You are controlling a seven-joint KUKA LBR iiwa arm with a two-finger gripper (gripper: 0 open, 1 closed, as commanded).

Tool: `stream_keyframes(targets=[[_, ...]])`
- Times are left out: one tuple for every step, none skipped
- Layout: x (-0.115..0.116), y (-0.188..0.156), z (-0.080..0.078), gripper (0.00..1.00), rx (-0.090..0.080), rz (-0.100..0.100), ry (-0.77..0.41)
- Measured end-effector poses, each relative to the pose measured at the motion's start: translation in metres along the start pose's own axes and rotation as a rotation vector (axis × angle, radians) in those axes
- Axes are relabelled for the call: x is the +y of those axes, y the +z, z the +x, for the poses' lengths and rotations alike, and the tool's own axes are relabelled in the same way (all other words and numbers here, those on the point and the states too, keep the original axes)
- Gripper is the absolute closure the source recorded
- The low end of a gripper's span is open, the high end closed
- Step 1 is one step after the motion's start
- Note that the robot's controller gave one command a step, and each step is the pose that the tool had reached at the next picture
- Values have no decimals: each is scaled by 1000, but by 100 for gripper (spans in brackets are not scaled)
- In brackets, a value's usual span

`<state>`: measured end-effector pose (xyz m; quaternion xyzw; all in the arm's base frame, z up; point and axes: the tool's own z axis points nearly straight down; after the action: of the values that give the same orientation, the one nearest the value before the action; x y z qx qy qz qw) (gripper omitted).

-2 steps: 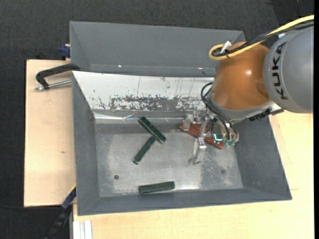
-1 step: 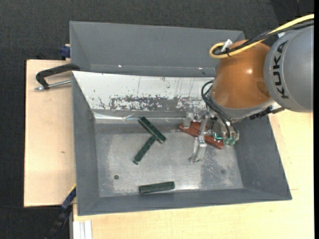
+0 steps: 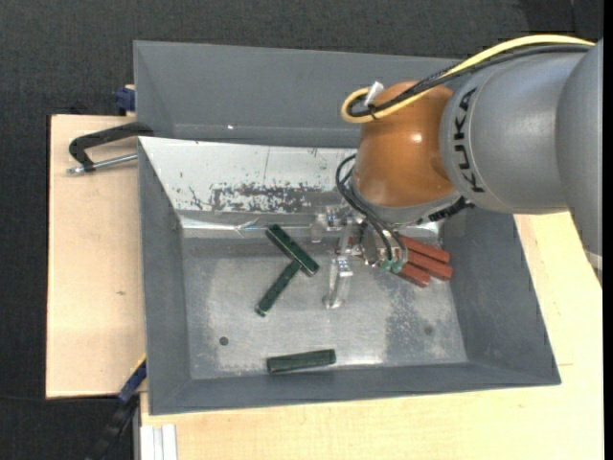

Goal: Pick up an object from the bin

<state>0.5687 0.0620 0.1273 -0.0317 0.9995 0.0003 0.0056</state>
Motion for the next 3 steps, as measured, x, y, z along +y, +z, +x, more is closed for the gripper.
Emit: stream_keyframes(targets=[[-5,48,-4,0,9,-4,-11],[47,56,-12,100,5,-3,-220],[47,56,-12,100,5,-3,-219]])
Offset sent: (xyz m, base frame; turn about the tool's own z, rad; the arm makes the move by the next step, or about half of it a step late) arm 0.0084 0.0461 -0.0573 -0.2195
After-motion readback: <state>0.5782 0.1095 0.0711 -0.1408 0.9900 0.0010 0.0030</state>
